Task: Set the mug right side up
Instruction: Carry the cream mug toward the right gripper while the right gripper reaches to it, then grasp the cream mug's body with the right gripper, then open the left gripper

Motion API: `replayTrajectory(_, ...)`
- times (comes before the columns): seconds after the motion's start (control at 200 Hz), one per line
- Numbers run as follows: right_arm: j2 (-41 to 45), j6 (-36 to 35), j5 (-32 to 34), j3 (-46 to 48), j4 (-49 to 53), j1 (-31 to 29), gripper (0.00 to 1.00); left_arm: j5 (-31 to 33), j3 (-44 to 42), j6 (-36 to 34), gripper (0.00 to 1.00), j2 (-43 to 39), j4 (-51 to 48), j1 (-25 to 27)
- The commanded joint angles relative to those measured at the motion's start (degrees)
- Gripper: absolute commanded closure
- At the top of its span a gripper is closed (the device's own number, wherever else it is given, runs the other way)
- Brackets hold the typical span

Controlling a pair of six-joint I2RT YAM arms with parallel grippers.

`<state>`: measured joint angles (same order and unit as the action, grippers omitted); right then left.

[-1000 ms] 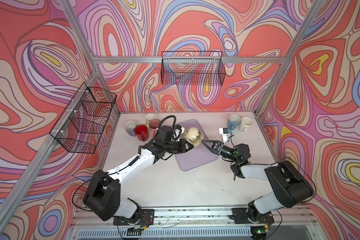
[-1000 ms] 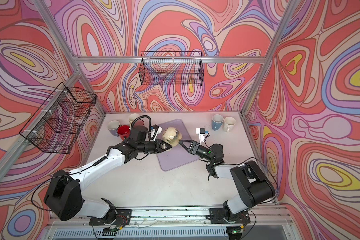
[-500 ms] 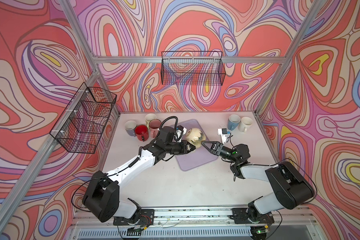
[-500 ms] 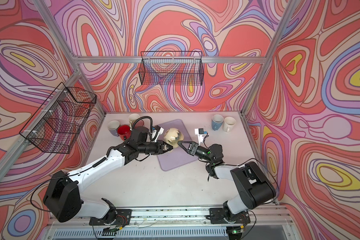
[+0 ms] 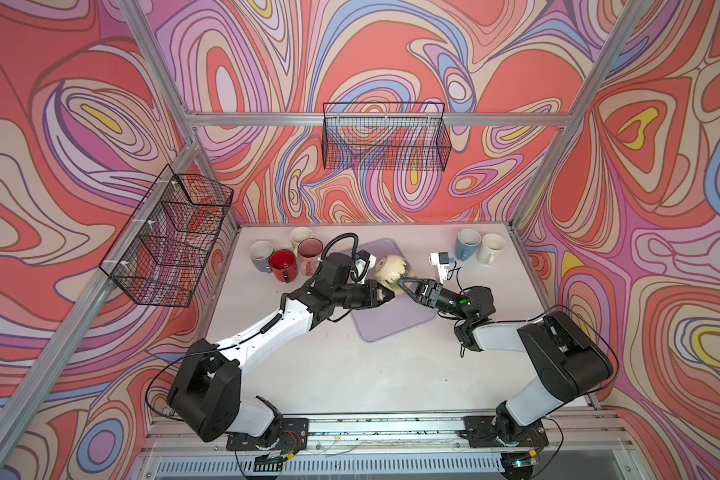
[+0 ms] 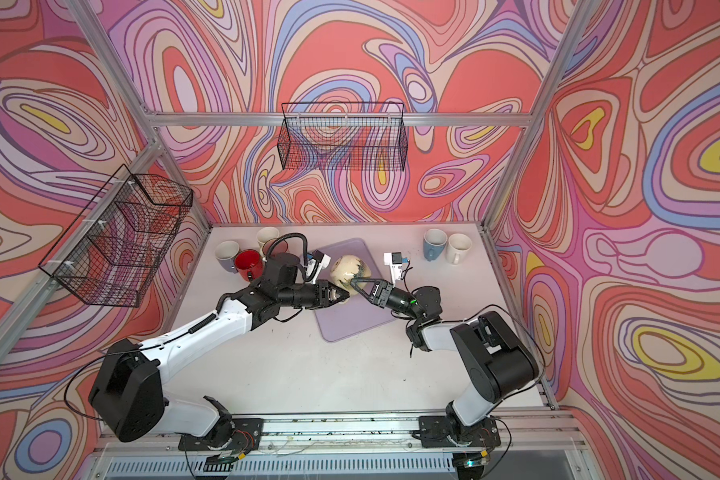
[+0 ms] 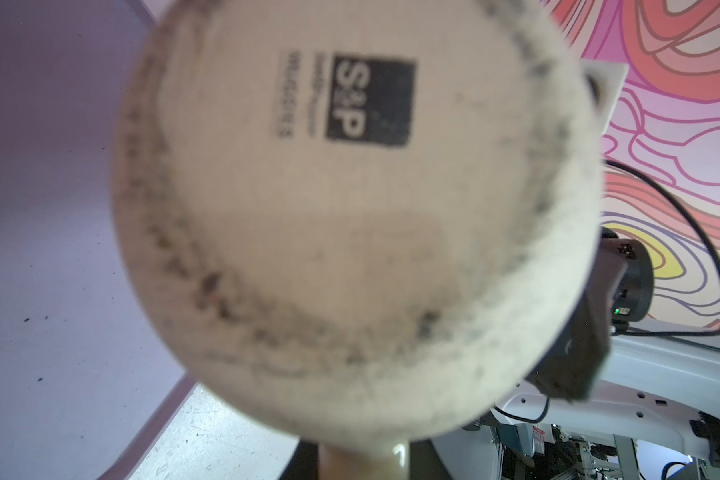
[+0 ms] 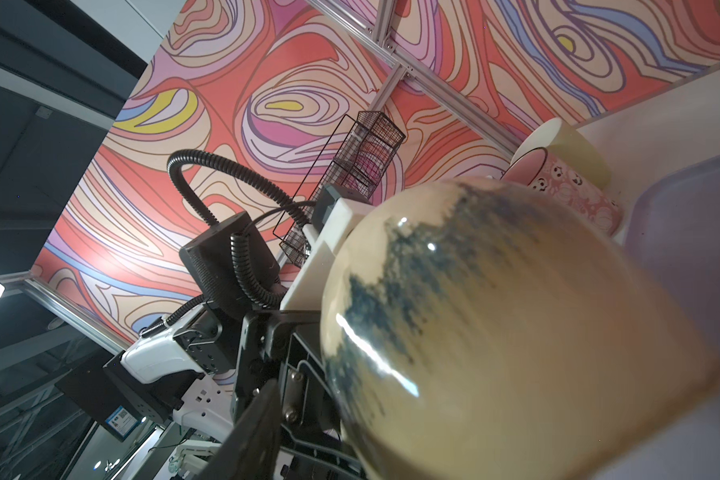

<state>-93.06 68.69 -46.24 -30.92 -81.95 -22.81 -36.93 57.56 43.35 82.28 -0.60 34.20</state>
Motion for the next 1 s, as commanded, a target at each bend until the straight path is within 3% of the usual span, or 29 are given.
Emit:
replayTrajectory(0.0,-0.6,0.2,-1.5,-1.3,-3.4,-1.2,0.48,-1.2,0.6,0.8,1.00,0.5,9.0,0.2)
replayTrajectory(0.421,-0.6,-0.6,-1.0,-2.5,-3.5,-1.7,0.62,-1.2,0.5,1.9,1.00,1.9,11.1,0.2)
replayTrajectory(0.711,-0.2,-0.5,-0.9,-1.5,-3.4,-1.7,0.87,-1.3,-0.4,2.4,1.00,2.9,12.6,0.2)
replayTrajectory(0.991,0.0,-0.5,-0.5,-0.6,-3.4,-1.7,0.99,-0.5,-1.0,1.8,0.88,3.2,12.3,0.2)
